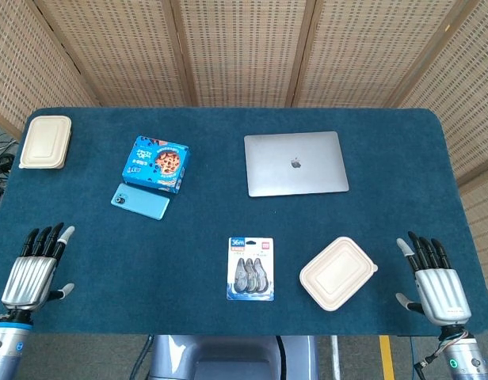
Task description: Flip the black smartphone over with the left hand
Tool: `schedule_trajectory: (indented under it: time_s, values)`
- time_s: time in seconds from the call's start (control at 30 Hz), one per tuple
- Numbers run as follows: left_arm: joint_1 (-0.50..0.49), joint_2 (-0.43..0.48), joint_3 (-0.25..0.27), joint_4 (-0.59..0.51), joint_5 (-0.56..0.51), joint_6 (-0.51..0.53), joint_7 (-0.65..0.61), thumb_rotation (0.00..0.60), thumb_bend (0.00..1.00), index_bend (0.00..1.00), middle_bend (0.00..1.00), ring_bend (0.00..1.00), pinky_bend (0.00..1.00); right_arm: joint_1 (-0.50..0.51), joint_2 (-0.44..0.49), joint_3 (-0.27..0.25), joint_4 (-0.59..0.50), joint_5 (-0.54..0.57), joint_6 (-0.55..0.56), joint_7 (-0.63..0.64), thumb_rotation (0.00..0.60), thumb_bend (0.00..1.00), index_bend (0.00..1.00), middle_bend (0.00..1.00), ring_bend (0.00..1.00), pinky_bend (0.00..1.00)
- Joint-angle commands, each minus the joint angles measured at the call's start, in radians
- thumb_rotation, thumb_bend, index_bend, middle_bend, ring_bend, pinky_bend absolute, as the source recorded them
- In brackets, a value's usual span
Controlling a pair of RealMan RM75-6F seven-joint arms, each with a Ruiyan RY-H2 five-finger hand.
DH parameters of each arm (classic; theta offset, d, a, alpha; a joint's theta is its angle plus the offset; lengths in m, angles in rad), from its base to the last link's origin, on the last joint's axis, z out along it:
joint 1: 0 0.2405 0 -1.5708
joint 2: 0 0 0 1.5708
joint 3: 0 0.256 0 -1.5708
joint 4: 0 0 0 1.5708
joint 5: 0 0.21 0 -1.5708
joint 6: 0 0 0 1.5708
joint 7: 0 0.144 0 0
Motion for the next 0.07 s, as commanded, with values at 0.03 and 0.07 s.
schedule_trajectory:
  time_s: [0.03,0.07]
  values:
    - [0.004,0.008,-0.007,-0.001,0.001,-0.007,-0.015,0.600,0.11,0.00,0.00,0.00,0.00,0.001,0.000,0.000,-0.001,-0.001,0.000,0.001,0.600,0.05,0.00,0.00,0.00,0.00]
    - [0.005,0.010,-0.010,0.000,0.002,-0.008,-0.019,0.600,0.11,0.00,0.00,0.00,0.00,0.001,0.000,0.000,-0.002,-0.002,0.001,0.001,0.600,0.05,0.00,0.00,0.00,0.00]
